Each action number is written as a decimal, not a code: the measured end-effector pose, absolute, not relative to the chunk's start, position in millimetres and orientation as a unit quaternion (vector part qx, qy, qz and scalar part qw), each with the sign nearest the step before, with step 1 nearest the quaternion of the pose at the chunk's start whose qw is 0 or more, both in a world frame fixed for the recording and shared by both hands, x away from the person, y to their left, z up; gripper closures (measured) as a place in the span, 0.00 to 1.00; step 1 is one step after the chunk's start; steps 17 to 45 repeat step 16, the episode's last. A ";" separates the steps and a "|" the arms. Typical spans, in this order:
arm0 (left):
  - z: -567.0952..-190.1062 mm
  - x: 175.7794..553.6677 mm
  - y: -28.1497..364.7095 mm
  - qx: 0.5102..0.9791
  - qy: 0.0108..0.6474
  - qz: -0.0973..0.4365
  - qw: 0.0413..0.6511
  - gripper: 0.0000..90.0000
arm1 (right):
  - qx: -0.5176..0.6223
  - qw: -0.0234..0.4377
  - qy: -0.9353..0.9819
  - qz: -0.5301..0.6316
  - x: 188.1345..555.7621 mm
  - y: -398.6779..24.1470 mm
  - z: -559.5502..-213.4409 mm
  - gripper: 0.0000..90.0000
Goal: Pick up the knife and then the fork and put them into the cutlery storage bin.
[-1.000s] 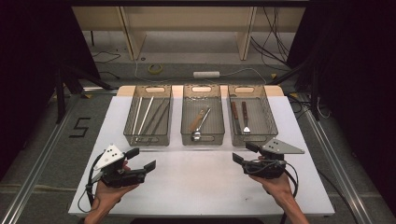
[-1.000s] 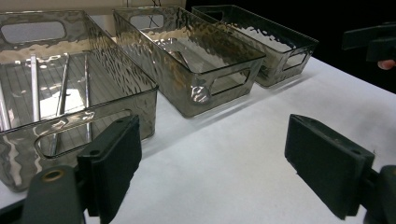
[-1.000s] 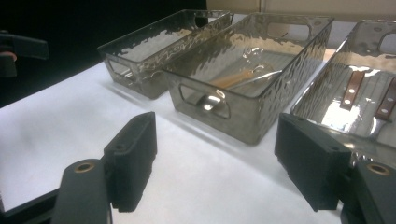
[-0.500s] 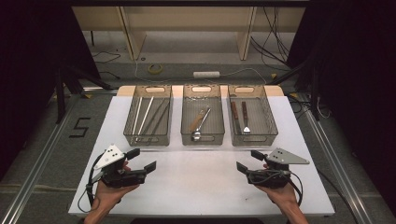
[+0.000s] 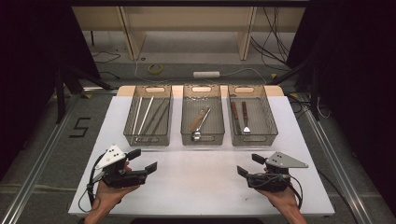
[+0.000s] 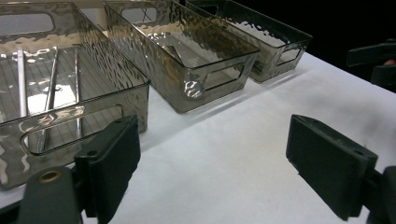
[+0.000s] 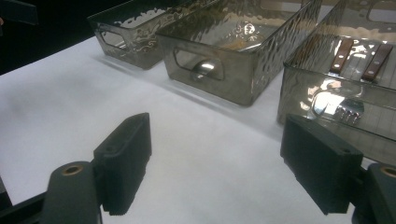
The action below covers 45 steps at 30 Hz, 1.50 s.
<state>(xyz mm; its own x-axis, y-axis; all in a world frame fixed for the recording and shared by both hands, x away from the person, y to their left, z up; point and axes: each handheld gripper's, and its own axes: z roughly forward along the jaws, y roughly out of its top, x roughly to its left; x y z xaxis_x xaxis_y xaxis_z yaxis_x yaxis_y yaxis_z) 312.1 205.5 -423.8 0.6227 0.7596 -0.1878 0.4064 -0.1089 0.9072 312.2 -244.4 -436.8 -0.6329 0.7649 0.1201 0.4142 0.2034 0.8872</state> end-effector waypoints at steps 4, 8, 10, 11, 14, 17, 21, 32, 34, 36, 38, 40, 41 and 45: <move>-423.8 312.1 205.7 0.726 0.402 0.166 0.533 0.19 | 0.392 0.180 0.749 0.503 312.0 -245.8 -435.2 0.29; -423.7 312.0 205.5 0.726 0.402 0.165 0.533 0.19 | 0.395 0.181 0.747 0.503 312.3 -246.7 -434.8 0.29; -423.7 312.0 205.4 0.726 0.402 0.165 0.533 0.19 | 0.396 0.181 0.747 0.503 312.2 -246.7 -434.6 0.29; -423.6 312.0 205.4 0.726 0.402 0.165 0.533 0.19 | 0.395 0.183 0.747 0.503 312.0 -246.7 -434.4 0.29; -423.7 312.1 205.6 0.725 0.402 0.165 0.534 0.19 | 0.395 0.183 0.746 0.504 312.3 -247.1 -434.2 0.29; -423.7 312.1 205.5 0.725 0.403 0.165 0.534 0.19 | 0.395 0.183 0.747 0.502 312.5 -247.3 -434.2 0.29; -423.7 312.1 205.5 0.725 0.403 0.165 0.534 0.19 | 0.395 0.183 0.747 0.502 312.5 -247.3 -434.2 0.29; -423.7 312.1 205.5 0.725 0.403 0.165 0.534 0.19 | 0.395 0.183 0.747 0.502 312.5 -247.3 -434.2 0.29; -423.7 312.1 205.5 0.725 0.403 0.165 0.534 0.19 | 0.395 0.183 0.747 0.502 312.5 -247.3 -434.2 0.29; -423.7 312.1 205.5 0.725 0.403 0.165 0.534 0.19 | 0.395 0.183 0.747 0.502 312.5 -247.3 -434.2 0.29; -423.7 312.1 205.5 0.725 0.403 0.165 0.534 0.19 | 0.395 0.183 0.747 0.502 312.5 -247.3 -434.2 0.29; -423.7 312.1 205.5 0.725 0.403 0.165 0.534 0.19 | 0.395 0.183 0.747 0.502 312.5 -247.3 -434.2 0.29; -423.7 312.1 205.5 0.725 0.403 0.165 0.534 0.19 | 0.395 0.183 0.747 0.502 312.5 -247.3 -434.2 0.29; -423.7 312.1 205.5 0.725 0.403 0.165 0.534 0.19 | 0.395 0.183 0.747 0.502 312.5 -247.3 -434.2 0.29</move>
